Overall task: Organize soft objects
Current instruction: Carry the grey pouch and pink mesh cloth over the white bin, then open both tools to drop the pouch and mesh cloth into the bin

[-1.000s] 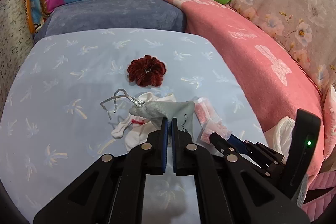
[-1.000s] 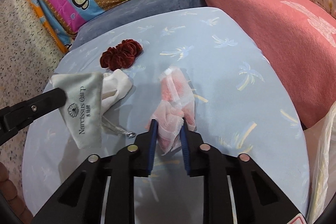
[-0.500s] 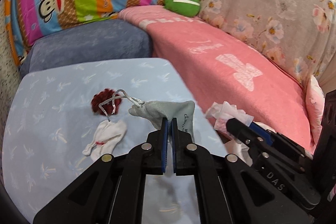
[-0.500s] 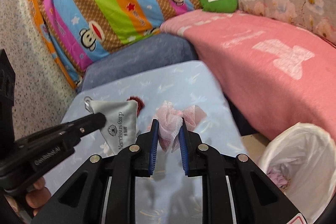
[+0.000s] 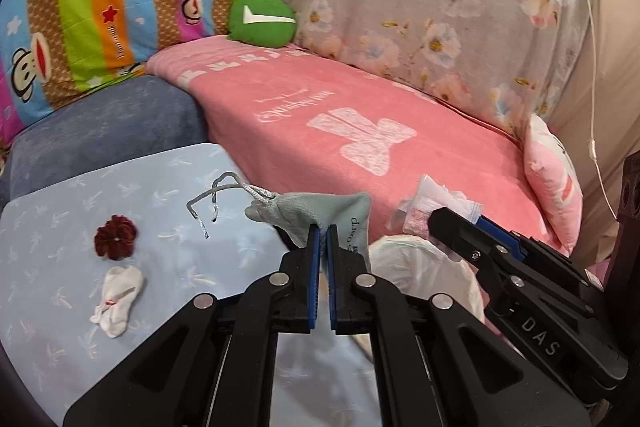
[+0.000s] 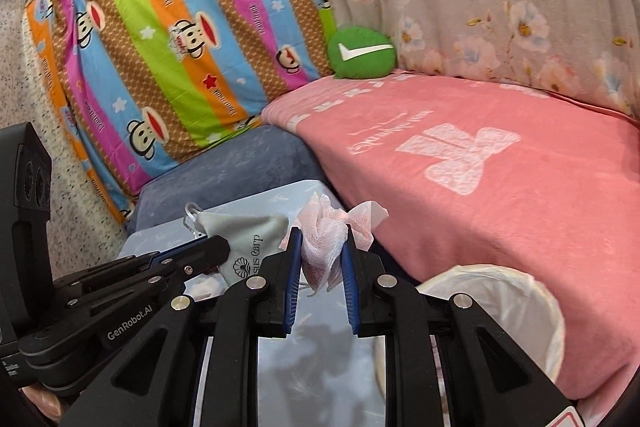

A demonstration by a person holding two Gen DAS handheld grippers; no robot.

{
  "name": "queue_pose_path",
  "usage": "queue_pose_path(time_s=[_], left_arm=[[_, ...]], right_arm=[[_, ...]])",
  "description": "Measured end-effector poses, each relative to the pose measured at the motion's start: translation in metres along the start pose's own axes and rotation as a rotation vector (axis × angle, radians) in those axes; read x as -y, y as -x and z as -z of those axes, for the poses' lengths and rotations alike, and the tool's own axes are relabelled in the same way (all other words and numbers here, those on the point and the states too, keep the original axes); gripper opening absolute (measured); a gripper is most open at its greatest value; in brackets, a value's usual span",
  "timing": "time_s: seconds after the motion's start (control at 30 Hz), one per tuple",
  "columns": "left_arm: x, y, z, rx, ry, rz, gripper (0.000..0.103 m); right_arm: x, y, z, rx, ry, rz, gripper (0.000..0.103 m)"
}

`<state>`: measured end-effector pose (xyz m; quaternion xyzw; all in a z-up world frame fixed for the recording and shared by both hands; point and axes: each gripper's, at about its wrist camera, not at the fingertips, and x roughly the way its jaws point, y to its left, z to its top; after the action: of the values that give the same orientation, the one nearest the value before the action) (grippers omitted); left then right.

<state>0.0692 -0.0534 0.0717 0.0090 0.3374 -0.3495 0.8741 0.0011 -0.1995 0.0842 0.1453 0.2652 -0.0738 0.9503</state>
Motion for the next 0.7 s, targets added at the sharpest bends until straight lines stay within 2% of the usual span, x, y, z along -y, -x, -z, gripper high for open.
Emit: queue_pose_path(time_s=[0.23, 0.33, 0.7], left_arm=[[0.036, -0.013, 0.005, -0.039, -0.046, 0.074, 0.004], [0.045, -0.020, 0.007, -0.059, -0.048, 0.104, 0.005], [0.067, -0.032, 0.016, -0.102, -0.062, 0.171, 0.007]], right_arm=[[0.040, 0.022, 0.001, -0.001, -0.038, 0.064, 0.020], [0.057, 0.028, 0.002, -0.004, -0.048, 0.101, 0.020], [0.093, 0.033, 0.006, 0.003, -0.071, 0.150, 0.021]])
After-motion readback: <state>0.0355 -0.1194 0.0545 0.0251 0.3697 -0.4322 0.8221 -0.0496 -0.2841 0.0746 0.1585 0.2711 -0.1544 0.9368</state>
